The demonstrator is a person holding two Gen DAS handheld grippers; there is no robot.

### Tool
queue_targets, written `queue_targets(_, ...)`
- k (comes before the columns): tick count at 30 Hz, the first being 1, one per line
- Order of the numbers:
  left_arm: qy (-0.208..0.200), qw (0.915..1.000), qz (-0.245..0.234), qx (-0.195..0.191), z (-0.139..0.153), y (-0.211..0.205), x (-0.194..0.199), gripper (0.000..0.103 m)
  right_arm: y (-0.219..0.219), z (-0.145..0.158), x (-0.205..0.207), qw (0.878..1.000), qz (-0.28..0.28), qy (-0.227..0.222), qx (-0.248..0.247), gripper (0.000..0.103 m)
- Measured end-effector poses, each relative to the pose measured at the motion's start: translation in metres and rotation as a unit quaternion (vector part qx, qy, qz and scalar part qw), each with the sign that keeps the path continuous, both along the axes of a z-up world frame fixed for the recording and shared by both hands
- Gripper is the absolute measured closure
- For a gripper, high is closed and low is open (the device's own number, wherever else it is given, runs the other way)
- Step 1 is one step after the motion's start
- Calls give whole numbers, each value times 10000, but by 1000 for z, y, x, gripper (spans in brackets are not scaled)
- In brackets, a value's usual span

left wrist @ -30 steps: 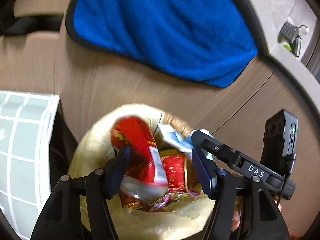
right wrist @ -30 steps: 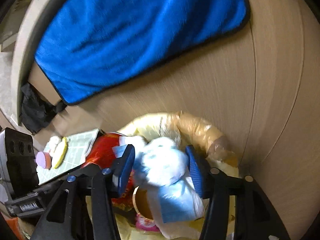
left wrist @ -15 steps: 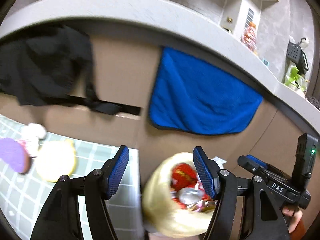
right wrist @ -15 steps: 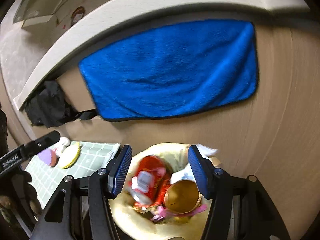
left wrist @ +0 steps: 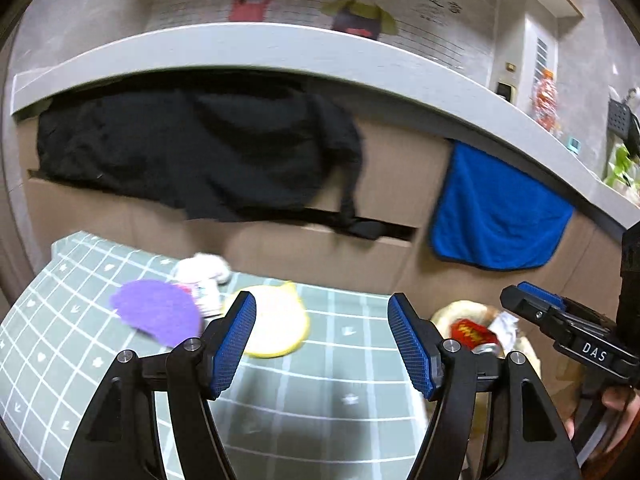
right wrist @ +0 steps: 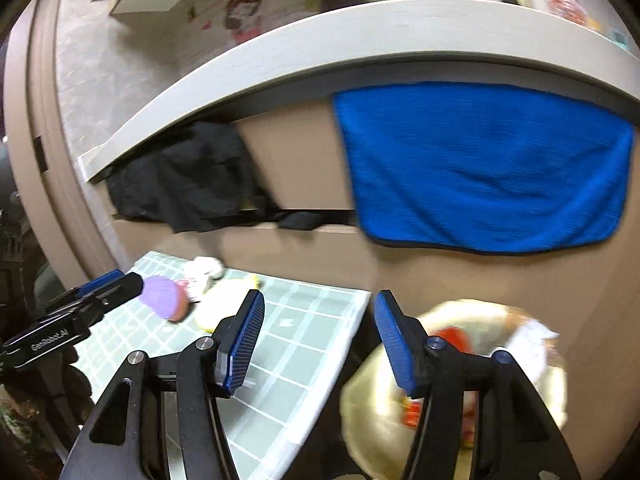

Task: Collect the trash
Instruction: 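Move both open tools back over the table toward the remaining trash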

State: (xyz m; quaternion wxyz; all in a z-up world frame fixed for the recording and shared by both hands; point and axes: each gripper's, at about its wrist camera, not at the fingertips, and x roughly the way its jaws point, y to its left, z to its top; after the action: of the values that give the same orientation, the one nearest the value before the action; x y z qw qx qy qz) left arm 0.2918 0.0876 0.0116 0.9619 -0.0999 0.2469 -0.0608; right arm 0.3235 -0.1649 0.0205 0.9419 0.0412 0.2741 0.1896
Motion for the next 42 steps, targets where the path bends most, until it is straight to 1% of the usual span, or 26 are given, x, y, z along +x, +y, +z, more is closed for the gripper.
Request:
queue_targets(2,52,9999,27,-135,-6,24,1,34,16,-1,1,10000,83,2,-50,49)
queue_targets(6,185,9991,28,-389,-24,67,10,33,51,-9,10,9993,328,165,-85,48)
queue_targets(8,326,9980,-17,-543,-37,93,21,33,63,-14,13,9988,414,236,-117,48)
queue_targets(11,455,9972,-44,-598,-47,121,42,32,82,-24,18,9978,531,325,-216,49)
queue_targets(13,524,9969,-66,-581,-50,133,59,32,90,-31,22,9970,598,409,-265,49)
queue_targets(17,786,9944,-217,-671,-60,151,102,32,103,-42,30,9952,735,567,-313,49)
queue_targets(20,965,9929,-157,-674,-70,161,129,32,109,-49,32,9939,821,589,-449,49)
queue_targets(22,1179,9895,-82,-830,-82,171,141,32,111,-53,35,9928,880,621,-525,49)
queue_targets(24,1379,9850,-143,-1025,-94,176,140,32,113,-57,38,9917,963,672,-532,49)
queue_targets(25,1432,9838,-215,-1059,-98,176,135,32,115,-59,41,9909,1008,704,-541,49)
queue_targets(27,1536,9821,-418,-1011,-105,169,120,32,121,-63,48,9892,1116,752,-584,48)
queue_targets(31,1792,9758,-896,-878,-116,149,82,32,140,-73,70,9859,1279,848,-668,48)
queue_targets(33,1852,9730,-1039,-907,-117,145,66,32,150,-85,91,9842,1296,1062,-565,48)
queue_targets(35,1802,9740,-1057,-870,-112,146,52,32,157,-97,109,9830,1248,1259,-487,50)
queue_targets(38,1586,9798,-916,-800,-97,155,46,32,167,-112,129,9840,998,1278,-738,56)
queue_targets(39,1524,9811,-875,-807,-92,159,47,32,173,-117,135,9836,957,1276,-837,59)
queue_targets(40,1432,9828,-827,-821,-86,163,50,32,176,-121,138,9828,972,1318,-855,65)
queue_targets(41,1362,9842,-793,-810,-80,167,57,32,180,-126,142,9808,1054,1436,-791,69)
queue_targets(42,1324,9850,-774,-792,-77,171,64,32,180,-128,142,9804,1122,1470,-674,70)
